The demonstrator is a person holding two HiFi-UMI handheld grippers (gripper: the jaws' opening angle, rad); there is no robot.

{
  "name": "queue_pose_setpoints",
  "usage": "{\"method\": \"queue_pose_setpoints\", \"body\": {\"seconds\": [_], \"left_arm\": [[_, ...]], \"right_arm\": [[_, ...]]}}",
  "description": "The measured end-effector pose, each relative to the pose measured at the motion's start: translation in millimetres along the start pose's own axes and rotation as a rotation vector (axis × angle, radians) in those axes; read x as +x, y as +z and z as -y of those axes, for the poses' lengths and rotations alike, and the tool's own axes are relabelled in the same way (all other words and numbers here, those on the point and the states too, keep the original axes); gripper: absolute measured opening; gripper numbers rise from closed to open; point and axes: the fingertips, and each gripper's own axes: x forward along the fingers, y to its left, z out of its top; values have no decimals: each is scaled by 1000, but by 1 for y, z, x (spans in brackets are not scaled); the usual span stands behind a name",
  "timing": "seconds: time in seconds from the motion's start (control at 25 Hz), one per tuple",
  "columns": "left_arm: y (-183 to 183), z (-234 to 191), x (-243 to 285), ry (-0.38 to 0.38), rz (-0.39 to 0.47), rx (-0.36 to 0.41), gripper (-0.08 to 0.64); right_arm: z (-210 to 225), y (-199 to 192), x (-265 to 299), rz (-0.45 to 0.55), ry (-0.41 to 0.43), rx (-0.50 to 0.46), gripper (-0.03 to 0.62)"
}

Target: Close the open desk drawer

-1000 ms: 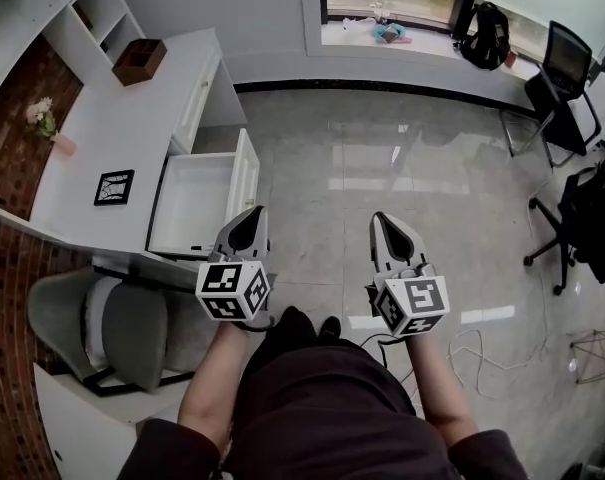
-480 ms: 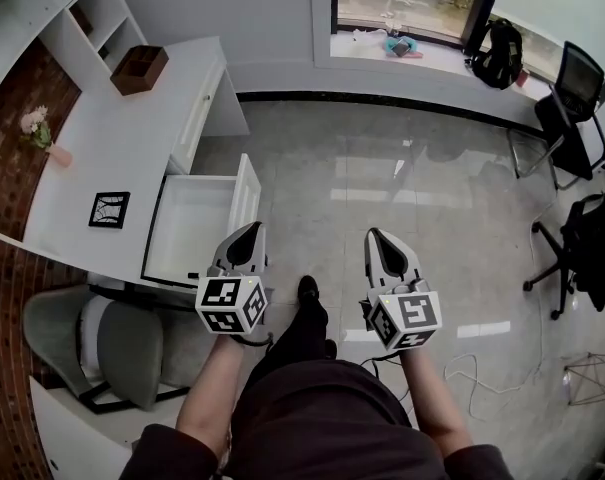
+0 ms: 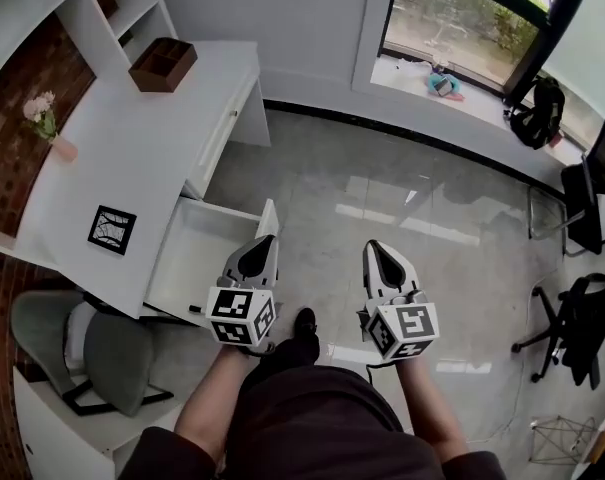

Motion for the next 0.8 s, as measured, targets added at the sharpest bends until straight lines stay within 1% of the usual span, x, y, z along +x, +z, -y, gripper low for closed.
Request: {"method": "queue_pose_setpoints", "body": {"seconds": [0.12,0.24,0.32,0.44,0.52,0.6,0.8], "left_arm": [[6,-21,16,29,4,-13,9],[9,-42,21,78,11,-26,9],[10,-57,20,125,16,-42,9],[9,-78,15,216,26,-74,9],[10,-92,10,286,37,-95,9],[9,-108,1,375,50,-119,9],[1,-132,-33,646,80,-209,9]], "right_arm": [[-4,4,37,-16,38,-15,5],[-11,5,67,-41,87,-31,5],[-18,5,86,-58,134,-41,5],[-27,4,115,-82,217,-48,5],[-34,3,136,-96,278,-50,5],[-47,1,158,-111,359,-59,5],[-86,-5,201,-173,614,-104,5]]}}
